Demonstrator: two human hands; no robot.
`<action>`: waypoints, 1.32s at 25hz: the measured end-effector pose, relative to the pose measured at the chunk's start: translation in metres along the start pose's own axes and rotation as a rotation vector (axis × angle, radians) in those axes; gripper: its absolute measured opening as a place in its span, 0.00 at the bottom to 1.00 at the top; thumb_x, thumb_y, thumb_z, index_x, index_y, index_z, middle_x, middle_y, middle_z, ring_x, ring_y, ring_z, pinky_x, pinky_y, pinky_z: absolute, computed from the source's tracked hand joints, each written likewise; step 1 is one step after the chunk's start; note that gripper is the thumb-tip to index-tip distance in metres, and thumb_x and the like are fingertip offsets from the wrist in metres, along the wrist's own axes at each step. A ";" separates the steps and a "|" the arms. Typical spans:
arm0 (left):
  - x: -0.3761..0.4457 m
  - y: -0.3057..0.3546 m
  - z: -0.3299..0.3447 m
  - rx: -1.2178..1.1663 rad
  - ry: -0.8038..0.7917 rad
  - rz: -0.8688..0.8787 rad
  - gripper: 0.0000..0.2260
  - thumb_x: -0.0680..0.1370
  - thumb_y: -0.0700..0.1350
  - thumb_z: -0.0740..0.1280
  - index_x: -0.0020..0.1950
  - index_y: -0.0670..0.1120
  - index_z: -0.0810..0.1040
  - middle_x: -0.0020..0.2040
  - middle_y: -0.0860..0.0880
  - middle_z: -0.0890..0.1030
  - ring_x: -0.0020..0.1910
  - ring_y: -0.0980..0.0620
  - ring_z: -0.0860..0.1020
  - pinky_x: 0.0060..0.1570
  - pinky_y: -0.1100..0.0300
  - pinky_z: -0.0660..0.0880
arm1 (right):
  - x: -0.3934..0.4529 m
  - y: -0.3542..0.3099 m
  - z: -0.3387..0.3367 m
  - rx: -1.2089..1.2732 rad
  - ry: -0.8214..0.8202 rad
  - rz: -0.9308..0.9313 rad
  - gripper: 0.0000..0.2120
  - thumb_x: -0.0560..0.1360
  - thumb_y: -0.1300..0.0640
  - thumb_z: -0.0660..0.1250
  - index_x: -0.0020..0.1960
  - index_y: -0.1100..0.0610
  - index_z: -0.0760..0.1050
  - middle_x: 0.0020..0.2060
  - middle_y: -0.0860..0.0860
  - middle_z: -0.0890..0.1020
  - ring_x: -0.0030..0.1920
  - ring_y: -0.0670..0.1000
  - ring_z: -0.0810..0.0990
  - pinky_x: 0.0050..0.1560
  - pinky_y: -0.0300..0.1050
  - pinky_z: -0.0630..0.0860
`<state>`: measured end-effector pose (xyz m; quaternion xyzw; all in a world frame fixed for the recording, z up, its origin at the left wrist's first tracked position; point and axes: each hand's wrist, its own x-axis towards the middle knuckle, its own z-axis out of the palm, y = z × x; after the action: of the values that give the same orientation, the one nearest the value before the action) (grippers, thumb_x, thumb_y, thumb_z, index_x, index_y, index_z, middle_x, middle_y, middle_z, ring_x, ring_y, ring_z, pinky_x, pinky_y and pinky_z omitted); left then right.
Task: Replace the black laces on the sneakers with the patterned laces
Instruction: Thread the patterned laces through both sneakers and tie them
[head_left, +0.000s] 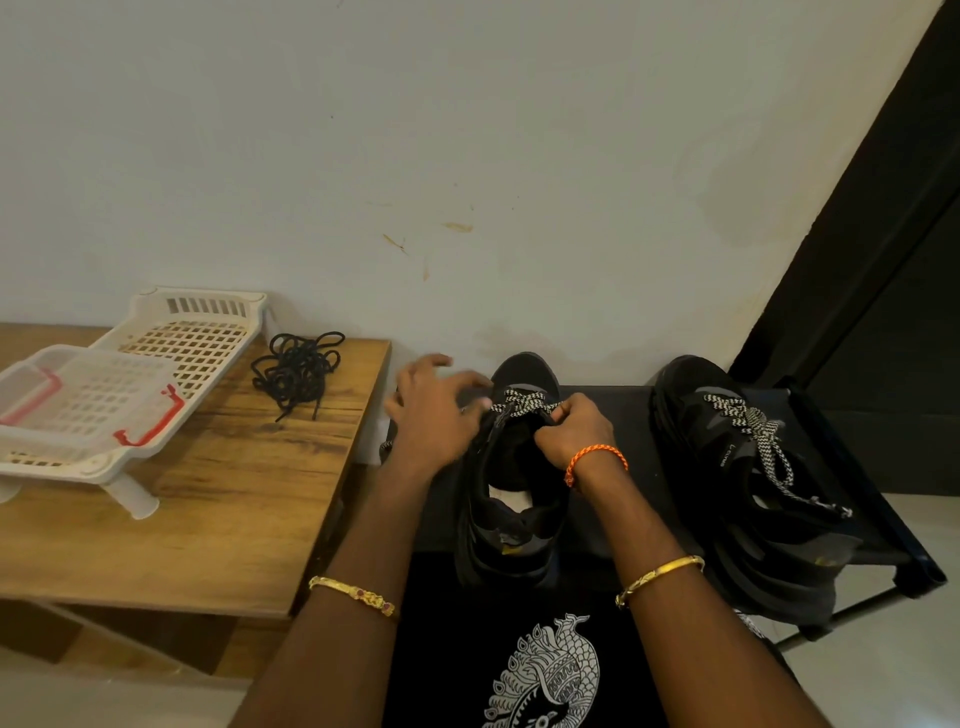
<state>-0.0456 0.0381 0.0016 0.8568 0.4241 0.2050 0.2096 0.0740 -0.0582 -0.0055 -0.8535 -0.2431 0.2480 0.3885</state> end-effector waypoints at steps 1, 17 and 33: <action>-0.002 0.004 0.006 -0.007 -0.068 0.029 0.09 0.77 0.50 0.68 0.57 0.58 0.80 0.69 0.51 0.65 0.71 0.49 0.56 0.67 0.45 0.54 | 0.000 0.000 -0.001 0.000 -0.010 0.002 0.09 0.71 0.65 0.65 0.49 0.57 0.69 0.44 0.52 0.73 0.47 0.53 0.74 0.49 0.47 0.76; 0.004 -0.028 -0.027 -0.157 0.373 -0.539 0.07 0.78 0.45 0.66 0.53 0.47 0.80 0.69 0.45 0.65 0.69 0.44 0.63 0.68 0.42 0.57 | 0.001 0.001 -0.005 0.041 -0.058 0.038 0.08 0.72 0.65 0.65 0.48 0.57 0.69 0.42 0.51 0.72 0.45 0.51 0.72 0.42 0.43 0.70; -0.001 0.003 0.012 -0.013 -0.105 -0.036 0.05 0.79 0.47 0.65 0.50 0.51 0.81 0.72 0.51 0.63 0.72 0.50 0.58 0.66 0.46 0.54 | 0.004 0.002 -0.004 0.040 -0.081 0.045 0.08 0.72 0.66 0.64 0.43 0.55 0.67 0.41 0.52 0.72 0.40 0.49 0.71 0.32 0.39 0.68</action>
<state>-0.0374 0.0335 -0.0065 0.8573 0.4266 0.1586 0.2407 0.0797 -0.0590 -0.0053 -0.8401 -0.2344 0.2957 0.3897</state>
